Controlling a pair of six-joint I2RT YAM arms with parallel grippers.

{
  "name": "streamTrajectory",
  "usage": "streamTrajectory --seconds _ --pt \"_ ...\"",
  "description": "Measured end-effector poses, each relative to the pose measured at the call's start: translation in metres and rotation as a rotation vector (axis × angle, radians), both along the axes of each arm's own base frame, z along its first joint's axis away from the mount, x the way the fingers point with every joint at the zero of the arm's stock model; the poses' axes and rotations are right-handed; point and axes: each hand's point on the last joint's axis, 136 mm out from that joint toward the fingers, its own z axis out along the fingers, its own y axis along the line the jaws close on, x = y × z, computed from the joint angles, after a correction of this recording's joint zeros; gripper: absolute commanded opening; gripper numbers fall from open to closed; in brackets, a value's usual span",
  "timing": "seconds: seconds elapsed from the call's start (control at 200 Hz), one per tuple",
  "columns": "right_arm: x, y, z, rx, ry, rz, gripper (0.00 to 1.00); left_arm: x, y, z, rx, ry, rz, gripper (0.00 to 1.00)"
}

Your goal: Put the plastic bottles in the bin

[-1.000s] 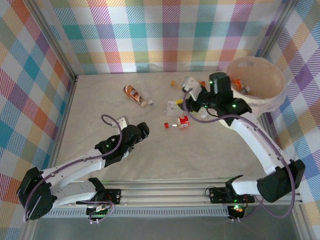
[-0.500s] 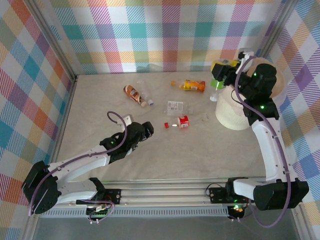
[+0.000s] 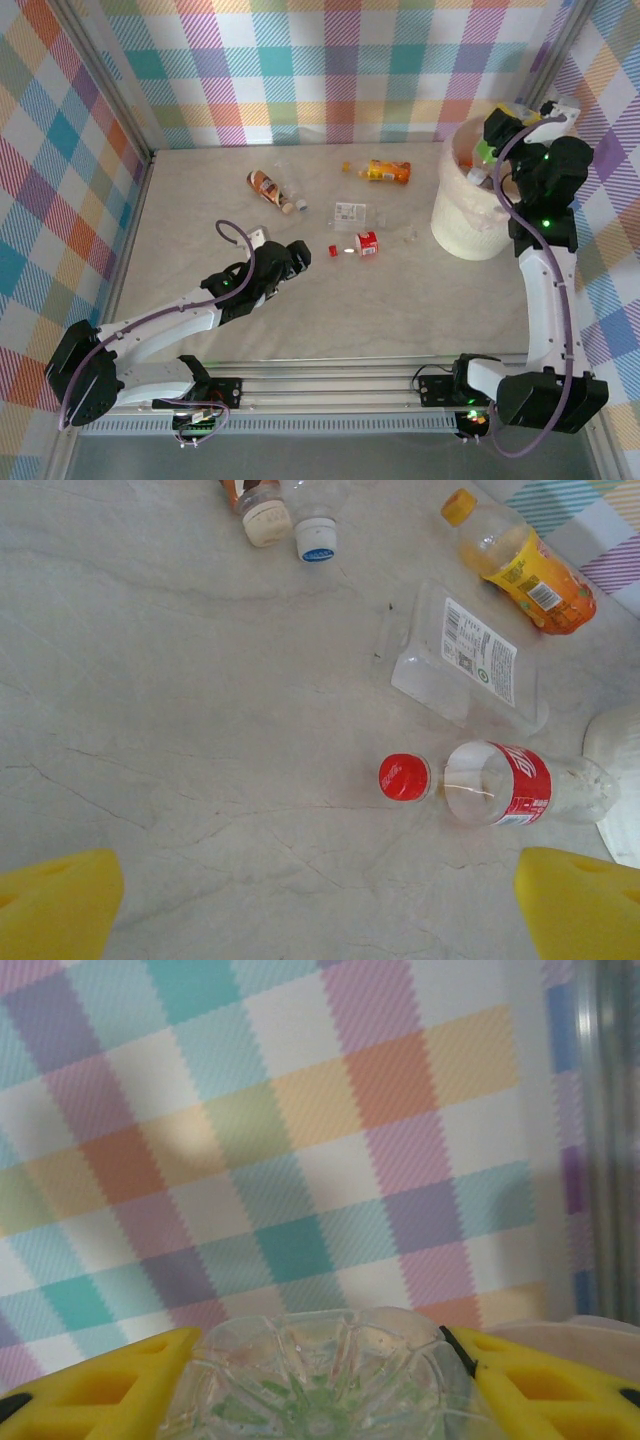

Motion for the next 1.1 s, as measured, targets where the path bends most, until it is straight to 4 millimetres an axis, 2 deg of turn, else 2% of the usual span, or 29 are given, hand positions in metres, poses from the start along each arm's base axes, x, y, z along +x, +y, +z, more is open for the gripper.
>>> streamTrajectory --seconds 0.07,0.235,0.515,0.78,0.985,1.1 --pt "0.005 -0.017 -0.006 -0.006 0.017 -0.062 0.44 0.000 -0.001 0.000 -0.002 0.002 -0.004 1.00" --pt "0.018 -0.051 -0.021 -0.046 0.086 -0.218 0.52 -0.001 -0.001 0.000 -0.004 0.003 -0.007 1.00" --pt "0.016 -0.081 -0.050 -0.092 0.204 -0.389 0.66 0.000 -0.005 0.003 -0.021 -0.003 -0.022 1.00" --pt "0.013 -0.087 -0.063 -0.112 0.262 -0.424 0.80 -0.004 -0.002 0.011 -0.024 -0.018 -0.029 1.00" --pt "0.011 -0.079 -0.064 -0.112 0.274 -0.377 0.87 -0.004 -0.003 0.011 -0.027 -0.017 -0.038 1.00" --pt "0.006 -0.068 -0.061 -0.111 0.273 -0.319 0.90 -0.004 -0.006 0.010 -0.027 -0.009 -0.051 1.00"
